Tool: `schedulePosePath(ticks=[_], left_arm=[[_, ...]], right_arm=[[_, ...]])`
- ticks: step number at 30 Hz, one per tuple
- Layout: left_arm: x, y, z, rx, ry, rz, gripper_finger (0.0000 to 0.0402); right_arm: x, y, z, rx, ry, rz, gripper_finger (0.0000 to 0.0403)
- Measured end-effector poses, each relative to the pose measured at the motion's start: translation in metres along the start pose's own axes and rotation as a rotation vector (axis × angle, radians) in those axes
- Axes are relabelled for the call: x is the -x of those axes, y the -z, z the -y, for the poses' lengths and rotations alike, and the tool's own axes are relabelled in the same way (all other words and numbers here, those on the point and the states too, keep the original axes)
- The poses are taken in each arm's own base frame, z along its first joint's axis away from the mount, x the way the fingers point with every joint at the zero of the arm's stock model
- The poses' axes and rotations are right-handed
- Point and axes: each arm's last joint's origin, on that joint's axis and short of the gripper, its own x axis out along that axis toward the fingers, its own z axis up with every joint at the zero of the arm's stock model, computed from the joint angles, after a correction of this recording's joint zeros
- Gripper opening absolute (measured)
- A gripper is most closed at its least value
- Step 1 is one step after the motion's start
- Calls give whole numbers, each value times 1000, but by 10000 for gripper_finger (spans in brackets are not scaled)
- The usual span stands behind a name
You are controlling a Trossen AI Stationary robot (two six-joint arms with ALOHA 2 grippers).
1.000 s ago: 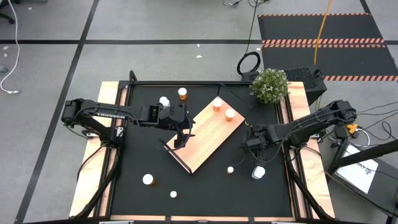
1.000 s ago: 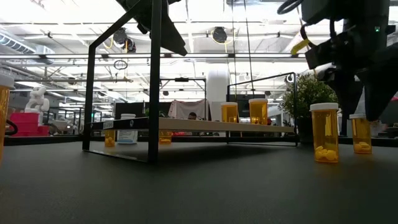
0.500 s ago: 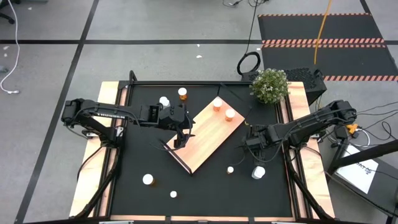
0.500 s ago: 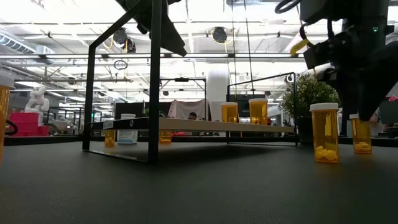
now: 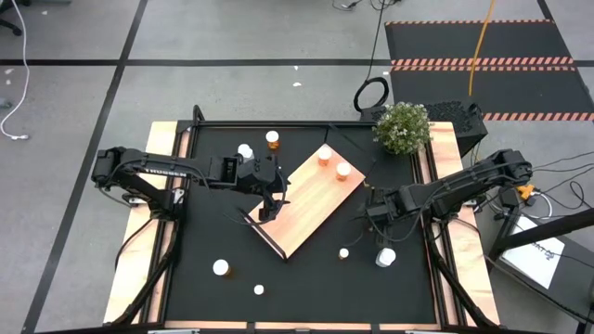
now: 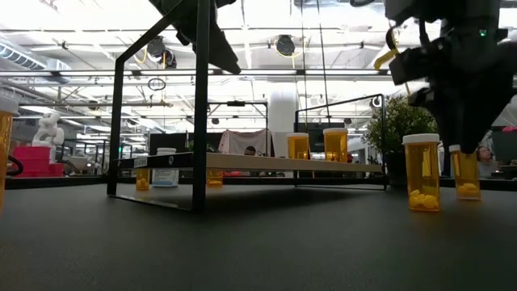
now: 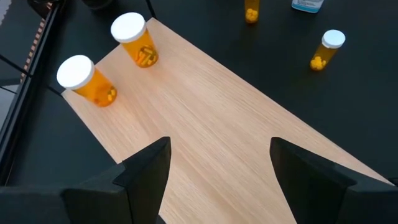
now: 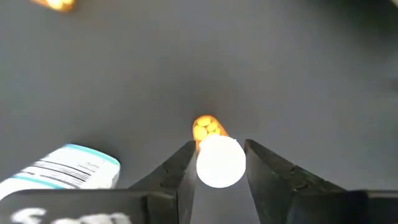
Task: Pick and place medicine bottles onto shelf by color
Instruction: Put the small orange pill bottle on the shelf
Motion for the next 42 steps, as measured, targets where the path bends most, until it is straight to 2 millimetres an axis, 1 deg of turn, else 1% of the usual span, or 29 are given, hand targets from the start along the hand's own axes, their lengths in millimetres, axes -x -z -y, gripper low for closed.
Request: schedulePosePath(ticks=[5, 11, 18, 22, 26, 32, 37, 42], left_arm=[[0, 0, 0, -22, -2, -1, 273], [0, 1, -3, -64, -9, -5, 273], [0, 6, -14, -50, -28, -51, 273], [0, 10, -20, -34, -40, -90, 273], [0, 13, -26, -18, -69, -114, 273], [1, 19, -30, 7, -85, -166, 273], [2, 27, -30, 16, -96, -252, 273], [4, 32, -30, 34, -92, -308, 273]], right_arm=[[18, -13, -4, 7, -23, 64, 116], [55, -38, -1, -3, -59, 200, 116], [101, -63, 16, 6, -61, 361, 116], [121, -78, 29, 34, -31, 405, 116], [129, -98, 40, 71, 8, 365, 116], [130, -134, 58, 128, 50, 271, 116], [131, -164, 74, 157, 69, 183, 116], [137, -184, 87, 200, 82, 162, 116]])
